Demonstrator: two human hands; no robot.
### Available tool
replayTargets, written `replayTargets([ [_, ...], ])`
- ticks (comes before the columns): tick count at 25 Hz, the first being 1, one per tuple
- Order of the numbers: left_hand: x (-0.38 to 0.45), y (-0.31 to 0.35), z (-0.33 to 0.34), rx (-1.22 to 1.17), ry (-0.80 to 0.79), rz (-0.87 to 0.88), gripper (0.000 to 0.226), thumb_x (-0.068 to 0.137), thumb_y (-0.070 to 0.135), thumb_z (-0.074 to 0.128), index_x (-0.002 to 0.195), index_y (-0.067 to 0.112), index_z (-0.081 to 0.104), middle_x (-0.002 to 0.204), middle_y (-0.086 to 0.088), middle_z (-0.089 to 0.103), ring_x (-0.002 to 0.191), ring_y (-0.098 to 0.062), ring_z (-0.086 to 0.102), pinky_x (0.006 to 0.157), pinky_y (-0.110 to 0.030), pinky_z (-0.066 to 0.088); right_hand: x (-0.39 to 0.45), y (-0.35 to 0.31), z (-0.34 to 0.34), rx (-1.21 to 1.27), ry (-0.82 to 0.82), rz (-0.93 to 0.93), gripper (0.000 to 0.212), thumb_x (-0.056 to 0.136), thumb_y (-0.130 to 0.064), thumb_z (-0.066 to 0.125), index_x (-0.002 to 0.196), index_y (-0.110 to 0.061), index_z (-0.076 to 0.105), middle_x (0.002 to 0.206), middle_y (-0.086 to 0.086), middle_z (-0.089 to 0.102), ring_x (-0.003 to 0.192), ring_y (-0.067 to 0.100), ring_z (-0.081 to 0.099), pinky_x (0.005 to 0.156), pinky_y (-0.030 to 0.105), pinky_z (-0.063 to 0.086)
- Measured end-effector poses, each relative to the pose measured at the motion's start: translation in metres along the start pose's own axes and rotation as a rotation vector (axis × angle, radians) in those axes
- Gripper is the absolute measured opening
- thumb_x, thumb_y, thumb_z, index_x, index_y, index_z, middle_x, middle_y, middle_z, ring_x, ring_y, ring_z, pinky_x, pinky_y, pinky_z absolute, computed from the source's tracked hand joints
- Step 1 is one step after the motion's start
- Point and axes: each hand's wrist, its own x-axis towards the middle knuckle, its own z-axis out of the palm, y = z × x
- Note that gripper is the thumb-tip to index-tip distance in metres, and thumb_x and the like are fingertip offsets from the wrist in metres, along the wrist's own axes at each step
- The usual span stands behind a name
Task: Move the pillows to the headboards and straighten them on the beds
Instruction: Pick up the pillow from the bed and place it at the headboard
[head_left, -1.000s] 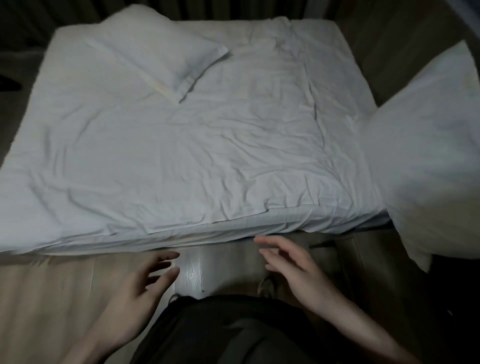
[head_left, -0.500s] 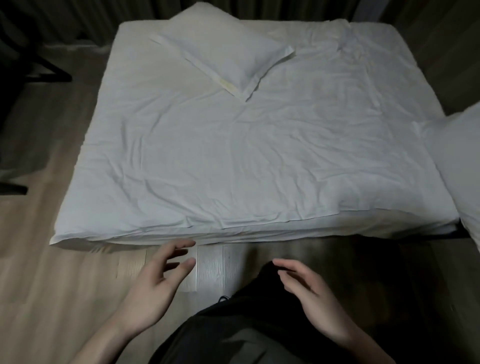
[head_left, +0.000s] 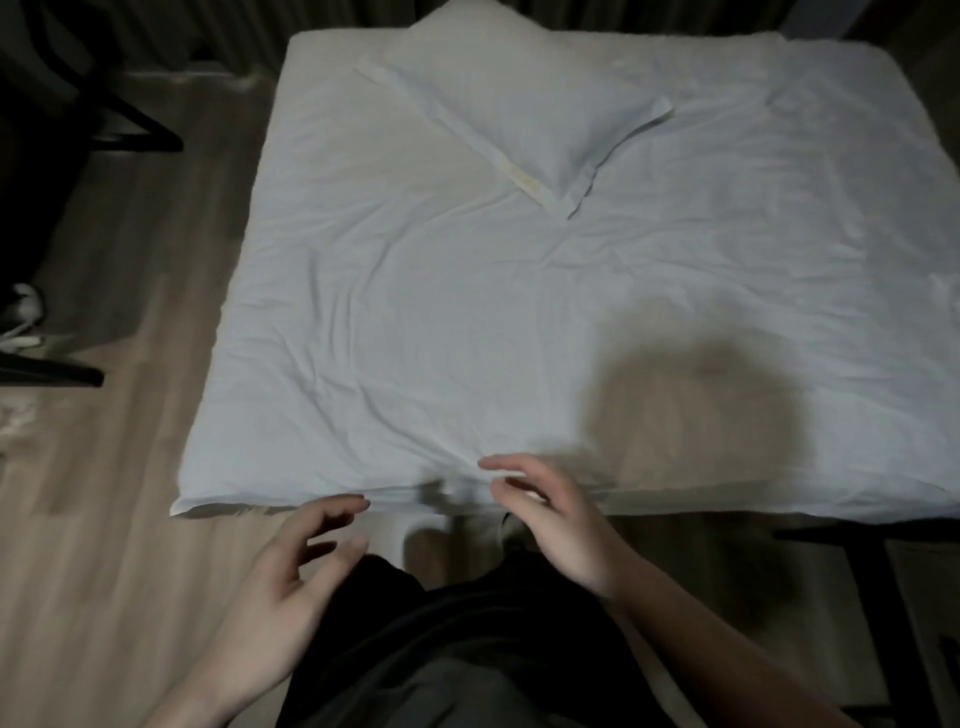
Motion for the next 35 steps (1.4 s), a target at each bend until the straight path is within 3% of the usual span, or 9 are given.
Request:
replayTargets([
  [5, 0.042, -0.048, -0.102, -0.023, 0.044, -0.047, 0.033, 0.087, 0.048, 0.072, 0.119, 0.041, 0.071, 0.12, 0.004, 0.073, 0.118, -0.002, 0.065, 0.093, -0.017, 0.053, 0.06, -0.056, 0.084, 0.016, 0.06, -0.044, 0.023, 0.101, -0.025, 0.063, 0.113, -0.042, 0.073, 0.121, -0.018, 0.073, 0.115, -0.004, 0.065, 0.093, 0.018, 0.05],
  [8, 0.097, -0.068, -0.175, 0.048, -0.115, 0.037, 0.027, 0.096, 0.03, 0.07, 0.118, 0.046, 0.069, 0.124, 0.014, 0.069, 0.12, 0.002, 0.062, 0.094, -0.022, 0.054, 0.084, -0.047, 0.151, 0.049, 0.197, 0.027, 0.024, 0.101, -0.026, 0.065, 0.116, -0.042, 0.074, 0.115, -0.016, 0.076, 0.11, 0.001, 0.069, 0.1, 0.036, 0.055],
  [10, 0.134, -0.069, -0.225, 0.143, -0.234, 0.13, 0.023, 0.098, 0.034, 0.066, 0.119, 0.045, 0.067, 0.127, 0.022, 0.065, 0.12, 0.004, 0.06, 0.095, -0.029, 0.054, 0.081, -0.039, 0.206, 0.113, 0.309, 0.102, 0.026, 0.102, -0.022, 0.065, 0.118, -0.041, 0.074, 0.112, -0.013, 0.078, 0.11, 0.006, 0.071, 0.107, 0.046, 0.053],
  [16, 0.187, -0.041, -0.331, 0.227, -0.348, 0.307, 0.021, 0.1, 0.028, 0.066, 0.12, 0.032, 0.069, 0.127, 0.02, 0.067, 0.122, 0.001, 0.061, 0.096, -0.02, 0.051, 0.032, -0.065, 0.329, 0.267, 0.493, 0.138, 0.032, 0.101, -0.009, 0.063, 0.125, -0.028, 0.071, 0.117, -0.012, 0.079, 0.113, 0.002, 0.071, 0.101, 0.02, 0.051],
  [20, 0.173, -0.051, -0.339, 0.225, -0.367, 0.355, 0.033, 0.091, 0.048, 0.064, 0.121, 0.036, 0.068, 0.13, 0.021, 0.066, 0.123, 0.0, 0.061, 0.099, -0.028, 0.049, 0.048, -0.066, 0.357, 0.319, 0.491, 0.116, 0.035, 0.1, -0.004, 0.063, 0.129, -0.023, 0.068, 0.111, -0.014, 0.08, 0.11, -0.002, 0.071, 0.091, 0.014, 0.053],
  [23, 0.166, -0.076, -0.353, 0.206, -0.33, 0.306, 0.034, 0.088, 0.046, 0.064, 0.121, 0.04, 0.067, 0.133, 0.02, 0.064, 0.123, -0.002, 0.061, 0.1, -0.03, 0.05, 0.078, -0.072, 0.368, 0.322, 0.464, 0.097, 0.035, 0.101, -0.009, 0.064, 0.131, -0.026, 0.066, 0.116, -0.015, 0.078, 0.115, 0.005, 0.071, 0.094, 0.019, 0.054],
  [25, 0.164, -0.089, -0.378, 0.221, -0.314, 0.274, 0.028, 0.093, 0.041, 0.068, 0.121, 0.045, 0.066, 0.133, 0.02, 0.064, 0.123, -0.001, 0.06, 0.098, -0.027, 0.051, 0.095, -0.09, 0.38, 0.314, 0.45, 0.055, 0.034, 0.101, -0.017, 0.065, 0.129, -0.037, 0.069, 0.124, -0.012, 0.075, 0.119, 0.007, 0.069, 0.1, 0.027, 0.053],
  [29, 0.192, -0.1, -0.437, 0.236, -0.241, 0.258, 0.036, 0.096, 0.017, 0.068, 0.118, 0.046, 0.067, 0.127, 0.019, 0.067, 0.119, 0.001, 0.063, 0.094, -0.015, 0.051, 0.135, -0.146, 0.399, 0.296, 0.428, -0.011, 0.034, 0.101, -0.021, 0.065, 0.123, -0.045, 0.07, 0.124, -0.016, 0.073, 0.12, 0.0, 0.065, 0.099, 0.024, 0.05],
  [35, 0.272, -0.103, -0.519, 0.215, -0.352, 0.312, 0.031, 0.097, 0.025, 0.066, 0.122, 0.043, 0.067, 0.127, 0.025, 0.064, 0.121, 0.006, 0.06, 0.09, -0.003, 0.045, 0.208, -0.198, 0.462, 0.327, 0.509, -0.009, 0.03, 0.102, -0.027, 0.062, 0.124, -0.047, 0.07, 0.12, -0.006, 0.074, 0.122, 0.005, 0.064, 0.113, 0.041, 0.047],
])
